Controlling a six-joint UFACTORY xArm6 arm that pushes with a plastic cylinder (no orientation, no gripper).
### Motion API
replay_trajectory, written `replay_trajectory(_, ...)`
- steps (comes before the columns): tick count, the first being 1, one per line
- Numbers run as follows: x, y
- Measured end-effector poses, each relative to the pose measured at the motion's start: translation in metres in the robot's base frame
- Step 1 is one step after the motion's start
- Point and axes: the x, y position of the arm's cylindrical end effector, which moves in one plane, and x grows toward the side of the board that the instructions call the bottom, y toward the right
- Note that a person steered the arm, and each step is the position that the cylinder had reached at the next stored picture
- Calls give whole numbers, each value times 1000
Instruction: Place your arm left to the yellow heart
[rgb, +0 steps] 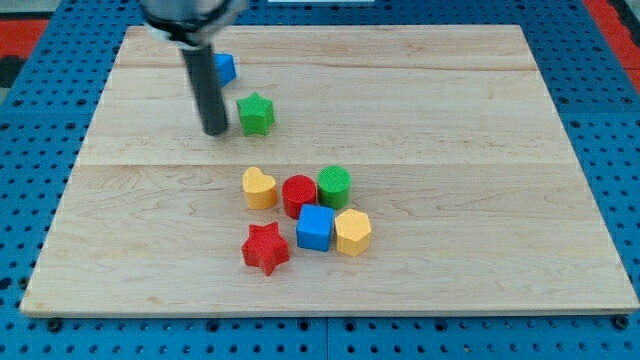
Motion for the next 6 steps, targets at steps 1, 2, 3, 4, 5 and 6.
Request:
replay_trajectory(1, -34, 5)
replay_trajectory(2, -34, 68)
replay_trajectory(3, 63, 86)
replay_trajectory(4, 54, 90)
replay_trajectory(5, 79, 8)
replay_trajectory(6, 149, 63)
